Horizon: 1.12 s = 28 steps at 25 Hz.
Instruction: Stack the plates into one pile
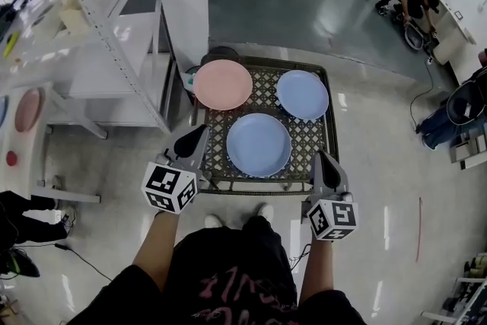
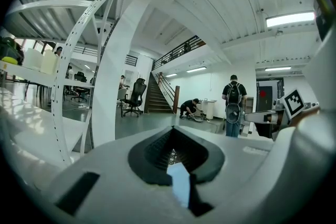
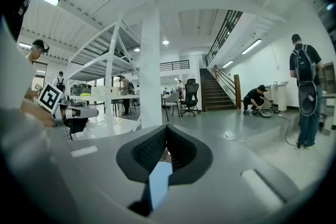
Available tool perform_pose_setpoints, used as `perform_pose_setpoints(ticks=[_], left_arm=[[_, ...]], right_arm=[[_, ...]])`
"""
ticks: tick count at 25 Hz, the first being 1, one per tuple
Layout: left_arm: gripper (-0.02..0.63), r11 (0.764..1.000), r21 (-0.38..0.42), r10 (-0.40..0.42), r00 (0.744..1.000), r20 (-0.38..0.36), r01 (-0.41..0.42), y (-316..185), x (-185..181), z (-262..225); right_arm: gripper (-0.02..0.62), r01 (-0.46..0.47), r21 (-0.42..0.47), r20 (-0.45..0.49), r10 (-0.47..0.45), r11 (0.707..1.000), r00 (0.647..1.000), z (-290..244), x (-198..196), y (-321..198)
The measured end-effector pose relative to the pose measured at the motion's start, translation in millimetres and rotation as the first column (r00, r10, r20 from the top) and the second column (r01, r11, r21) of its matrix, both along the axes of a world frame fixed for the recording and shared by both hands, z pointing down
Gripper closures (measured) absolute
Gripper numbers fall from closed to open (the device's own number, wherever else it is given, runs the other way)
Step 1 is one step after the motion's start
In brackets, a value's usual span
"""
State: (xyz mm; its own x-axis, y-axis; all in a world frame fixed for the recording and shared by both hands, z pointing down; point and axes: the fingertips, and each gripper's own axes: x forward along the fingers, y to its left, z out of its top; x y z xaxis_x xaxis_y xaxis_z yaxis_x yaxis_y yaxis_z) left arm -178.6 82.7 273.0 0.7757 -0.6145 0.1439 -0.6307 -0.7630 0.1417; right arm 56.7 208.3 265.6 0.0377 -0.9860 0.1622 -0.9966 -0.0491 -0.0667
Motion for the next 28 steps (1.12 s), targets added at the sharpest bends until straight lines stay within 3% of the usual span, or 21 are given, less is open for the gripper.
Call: perform_pose_setpoints(ticks=[15,28], left_arm=[[0.606,0.998,-0.053,-0.029,0.999,0.035,0.031,-14,15,25],[0.606,0.992,-0.085,-0.088,0.989,0.116,0.098,-42,63,47]], right_arm=[[0.584,-0.001,-0.032,0.025,0.001,0.999,1.000,19,27,-18],[0.584,0.065,-0.073,0.096,-0.058,0.995,0.994,50,83,-64]])
